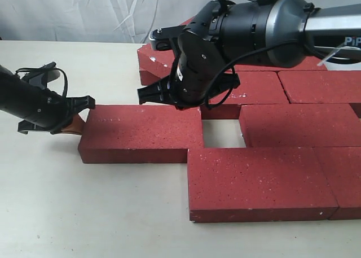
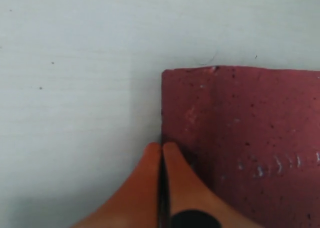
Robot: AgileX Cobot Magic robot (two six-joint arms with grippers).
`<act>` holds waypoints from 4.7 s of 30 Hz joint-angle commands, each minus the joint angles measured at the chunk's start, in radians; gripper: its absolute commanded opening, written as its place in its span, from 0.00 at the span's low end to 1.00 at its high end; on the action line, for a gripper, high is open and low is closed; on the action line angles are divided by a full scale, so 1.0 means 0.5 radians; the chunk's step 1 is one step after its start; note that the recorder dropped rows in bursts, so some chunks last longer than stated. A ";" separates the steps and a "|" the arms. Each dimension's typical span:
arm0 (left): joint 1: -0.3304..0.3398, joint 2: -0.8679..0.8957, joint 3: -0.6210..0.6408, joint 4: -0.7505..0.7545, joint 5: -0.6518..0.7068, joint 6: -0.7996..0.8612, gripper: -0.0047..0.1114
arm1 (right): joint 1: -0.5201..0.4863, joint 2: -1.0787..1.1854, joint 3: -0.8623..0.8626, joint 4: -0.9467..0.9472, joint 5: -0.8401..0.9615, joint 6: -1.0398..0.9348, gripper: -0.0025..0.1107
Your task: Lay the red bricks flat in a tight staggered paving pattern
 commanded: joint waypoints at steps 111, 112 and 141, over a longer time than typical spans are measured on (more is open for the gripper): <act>-0.752 -0.638 -0.176 2.281 -0.144 -1.836 0.04 | -0.355 -0.046 -0.011 0.679 0.055 -0.578 0.02; -0.752 -0.638 -0.176 2.289 -0.144 -1.836 0.04 | -0.395 -0.046 -0.011 0.704 0.046 -0.595 0.02; -0.565 -0.245 -0.683 2.022 -0.307 -1.836 0.04 | -0.805 -0.046 -0.011 0.649 -0.449 -0.698 0.02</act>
